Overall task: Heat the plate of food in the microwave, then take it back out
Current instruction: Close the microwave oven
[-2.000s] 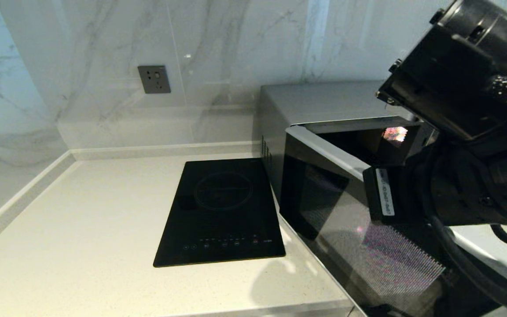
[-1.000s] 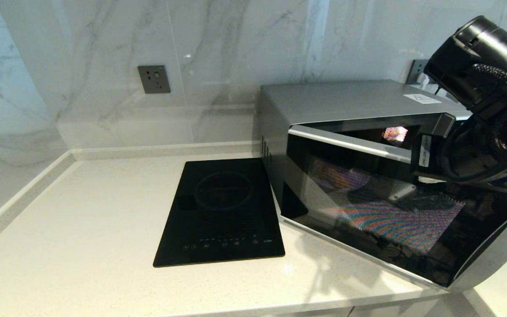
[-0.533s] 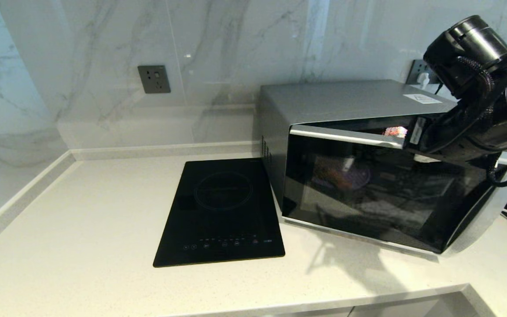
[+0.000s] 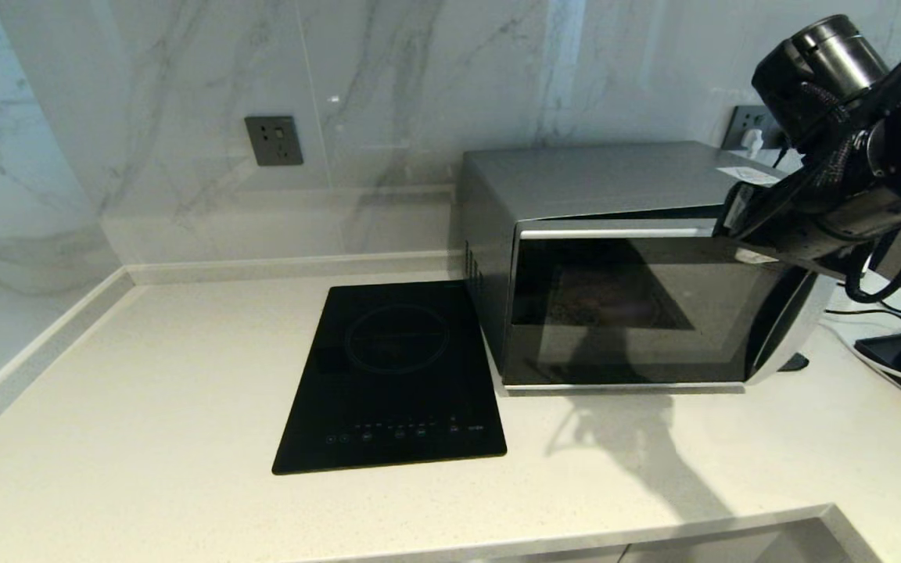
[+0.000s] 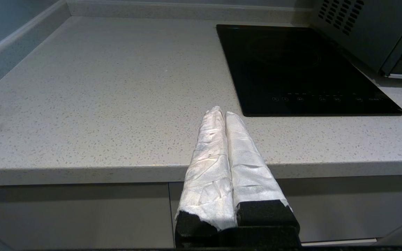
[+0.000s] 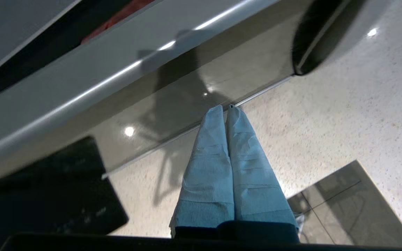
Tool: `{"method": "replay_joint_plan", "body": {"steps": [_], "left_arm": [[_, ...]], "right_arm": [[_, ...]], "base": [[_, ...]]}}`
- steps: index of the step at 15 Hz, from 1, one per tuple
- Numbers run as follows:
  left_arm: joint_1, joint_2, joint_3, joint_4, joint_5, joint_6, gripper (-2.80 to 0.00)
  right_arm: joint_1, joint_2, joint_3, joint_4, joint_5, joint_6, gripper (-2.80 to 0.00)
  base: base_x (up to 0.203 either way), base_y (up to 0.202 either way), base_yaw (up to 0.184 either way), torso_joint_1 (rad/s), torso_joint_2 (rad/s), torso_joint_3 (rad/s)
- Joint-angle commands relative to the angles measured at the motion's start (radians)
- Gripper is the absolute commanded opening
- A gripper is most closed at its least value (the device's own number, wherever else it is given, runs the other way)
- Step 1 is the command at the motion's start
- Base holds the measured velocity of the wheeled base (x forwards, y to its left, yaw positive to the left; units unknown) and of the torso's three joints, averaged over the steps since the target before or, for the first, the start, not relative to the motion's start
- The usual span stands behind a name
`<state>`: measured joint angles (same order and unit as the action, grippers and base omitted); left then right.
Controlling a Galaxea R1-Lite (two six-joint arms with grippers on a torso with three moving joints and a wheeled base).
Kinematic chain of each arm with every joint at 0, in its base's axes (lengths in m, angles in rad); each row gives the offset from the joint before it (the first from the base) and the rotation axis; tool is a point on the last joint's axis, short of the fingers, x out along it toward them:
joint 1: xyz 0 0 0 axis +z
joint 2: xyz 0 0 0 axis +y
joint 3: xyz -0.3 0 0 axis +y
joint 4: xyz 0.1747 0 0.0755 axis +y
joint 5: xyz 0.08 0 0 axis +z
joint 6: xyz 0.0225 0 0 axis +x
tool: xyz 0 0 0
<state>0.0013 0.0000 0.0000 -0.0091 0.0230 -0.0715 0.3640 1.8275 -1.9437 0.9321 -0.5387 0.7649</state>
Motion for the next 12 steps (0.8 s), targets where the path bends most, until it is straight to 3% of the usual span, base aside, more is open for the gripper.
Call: {"method": "replay_joint_plan", "body": {"steps": [1,7,12], "left_arm": [[0.0,0.002,0.0,0.0,0.0,-0.001,-2.8],[0.0,0.002,0.0,0.0,0.0,-0.001,-2.8],[0.0,0.002,0.0,0.0,0.0,-0.001,-2.8]], "right_arm": [[-0.046,0.05,-0.024,0.001,-0.003,-0.001,-2.8],[-0.128,0.091,-0.024,-0.143,0.025,-0.021,-2.8],[-0.161,0.095,-0.024,-0.184,0.083,-0.038,-2.8]], "base": [[0.0,0.0,0.0,0.0,0.0,0.0],[0.0,0.0,0.0,0.0,0.0,0.0],[0.0,0.0,0.0,0.0,0.0,0.0]]}}
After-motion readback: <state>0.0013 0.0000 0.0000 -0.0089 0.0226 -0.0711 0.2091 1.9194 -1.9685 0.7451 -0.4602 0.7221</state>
